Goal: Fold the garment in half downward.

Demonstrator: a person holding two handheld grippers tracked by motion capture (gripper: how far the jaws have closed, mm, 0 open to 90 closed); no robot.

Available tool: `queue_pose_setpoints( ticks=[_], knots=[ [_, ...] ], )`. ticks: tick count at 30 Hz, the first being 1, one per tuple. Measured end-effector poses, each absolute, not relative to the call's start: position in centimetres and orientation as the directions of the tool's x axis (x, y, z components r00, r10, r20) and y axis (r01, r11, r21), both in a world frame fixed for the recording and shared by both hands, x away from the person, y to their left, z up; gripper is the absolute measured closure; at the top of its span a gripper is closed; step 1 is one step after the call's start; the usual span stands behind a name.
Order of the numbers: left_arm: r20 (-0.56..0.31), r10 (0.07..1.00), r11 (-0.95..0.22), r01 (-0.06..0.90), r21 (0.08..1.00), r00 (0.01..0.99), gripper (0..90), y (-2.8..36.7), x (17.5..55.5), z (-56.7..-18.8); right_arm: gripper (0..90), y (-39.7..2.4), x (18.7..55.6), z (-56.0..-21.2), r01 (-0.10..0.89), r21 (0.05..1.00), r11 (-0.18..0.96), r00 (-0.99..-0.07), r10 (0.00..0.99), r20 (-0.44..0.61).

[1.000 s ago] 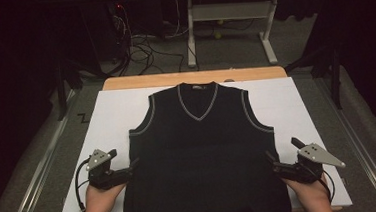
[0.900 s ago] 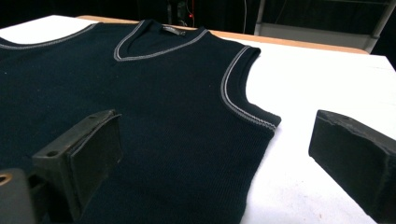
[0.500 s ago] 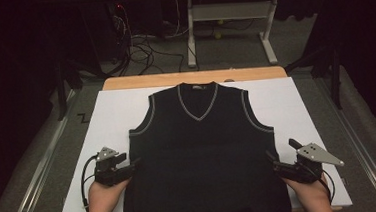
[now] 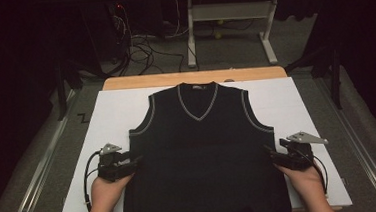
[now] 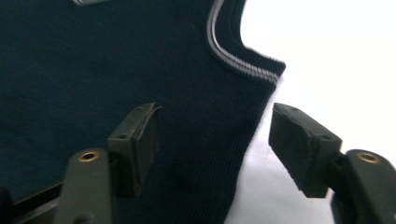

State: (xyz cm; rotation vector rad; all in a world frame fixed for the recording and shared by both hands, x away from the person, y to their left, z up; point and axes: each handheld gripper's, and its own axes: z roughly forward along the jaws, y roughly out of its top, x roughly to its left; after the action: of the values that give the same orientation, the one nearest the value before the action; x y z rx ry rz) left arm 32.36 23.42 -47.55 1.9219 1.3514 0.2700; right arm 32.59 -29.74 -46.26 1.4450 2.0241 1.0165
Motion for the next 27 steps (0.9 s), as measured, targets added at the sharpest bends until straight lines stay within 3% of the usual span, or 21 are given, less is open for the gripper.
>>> queue_pose_setpoints(
  ticks=[10,13,14,15,20,22,23,27],
  knots=[
    [-0.19,0.897,-0.181,0.724,0.666,0.399,39.8,22.9,33.4,-47.6,36.2,-28.9,34.4,-46.8,0.658,0.721,0.218,-0.323,0.946,0.008],
    [-0.171,0.901,-0.192,0.72,0.667,0.399,42.8,22.8,33.5,-47.6,41.4,-28.5,34.3,-46.9,0.65,0.72,0.242,-0.335,0.942,-0.015],
    [-0.17,0.903,-0.19,0.721,0.667,0.395,46.0,22.8,33.6,-47.6,48.9,-28.4,34.3,-46.8,0.647,0.72,0.252,-0.348,0.937,-0.015],
    [-0.17,0.903,-0.19,0.721,0.667,0.395,47.9,22.8,33.6,-47.6,48.9,-28.4,34.3,-46.8,0.647,0.72,0.252,-0.348,0.937,-0.015],
    [-0.154,0.909,-0.191,0.717,0.67,0.387,58.6,23.1,33.6,-47.7,68.1,-28.3,34.2,-46.8,0.641,0.722,0.259,-0.376,0.927,0.002],
    [-0.153,0.909,-0.192,0.716,0.671,0.387,62.1,23.1,33.6,-47.7,71.1,-28.3,34.2,-46.8,0.641,0.721,0.262,-0.379,0.925,0.001],
    [-0.151,0.909,-0.195,0.715,0.671,0.389,63.7,23.2,33.6,-47.7,77.5,-28.2,34.1,-46.8,0.637,0.723,0.266,-0.391,0.92,0.006],
    [-0.153,0.9,-0.206,0.708,0.676,0.408,75.7,22.9,33.5,-47.7,81.8,-28.1,34.1,-46.8,0.631,0.727,0.272,-0.4,0.917,0.005]
  ],
)
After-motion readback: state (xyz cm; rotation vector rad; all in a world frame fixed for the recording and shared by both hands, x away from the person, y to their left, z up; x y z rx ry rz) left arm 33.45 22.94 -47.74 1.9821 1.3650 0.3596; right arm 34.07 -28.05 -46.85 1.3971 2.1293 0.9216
